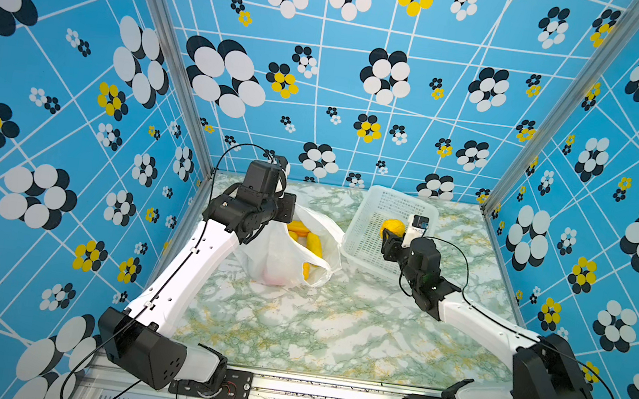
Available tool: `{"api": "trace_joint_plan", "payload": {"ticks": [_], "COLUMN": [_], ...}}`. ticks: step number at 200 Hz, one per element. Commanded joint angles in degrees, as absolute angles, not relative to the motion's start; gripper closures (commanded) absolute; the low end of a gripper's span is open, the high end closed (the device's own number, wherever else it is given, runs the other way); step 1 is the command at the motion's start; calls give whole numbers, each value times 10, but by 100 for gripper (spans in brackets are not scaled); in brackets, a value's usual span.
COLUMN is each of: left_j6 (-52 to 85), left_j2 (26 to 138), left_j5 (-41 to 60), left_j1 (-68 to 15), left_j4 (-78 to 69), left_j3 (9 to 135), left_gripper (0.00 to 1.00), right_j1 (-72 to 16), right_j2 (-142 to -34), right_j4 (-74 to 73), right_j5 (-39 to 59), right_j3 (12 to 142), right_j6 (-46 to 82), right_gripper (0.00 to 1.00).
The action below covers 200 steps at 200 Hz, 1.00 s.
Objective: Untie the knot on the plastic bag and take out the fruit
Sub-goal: 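Lift the yellow fruit out and drop it into the white basket with the right gripper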
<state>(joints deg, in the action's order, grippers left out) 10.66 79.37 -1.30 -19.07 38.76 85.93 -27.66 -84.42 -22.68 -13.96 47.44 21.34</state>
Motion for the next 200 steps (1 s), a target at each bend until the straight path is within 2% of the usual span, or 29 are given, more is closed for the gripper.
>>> {"api": "trace_joint_plan", "payload": {"ticks": [1,42,72,114,135,174,200], "left_j6": [99,102,101,103,103,104,102], "left_j2": [795,795,791,793,790,790,786], "left_j5": [-16,-7,-12,-2,-3,0,-3], "left_j1": [-186,-184,-183,-183,-182,-181,-181], "left_j4": [390,390,388,389,388,388,388], "left_j3": [865,868,864,867,866,867,865], "left_gripper": [100,100,100,100,100,100,100], "right_j1": [-251,-227,-226,-225,-225,-225,-225], "right_j2": [-922,-1072,-1130,-1176,-1170,-1136,-1095], "right_j4": [-118,-39,-22,-6,-13,-73,-97], "right_j5": [-65,27,60,68,85,99,100], "right_j3": [560,687,733,768,763,713,677], "right_j6": [235,238,248,252,259,271,272], "right_gripper": [80,79,74,61,51,25,17]}}
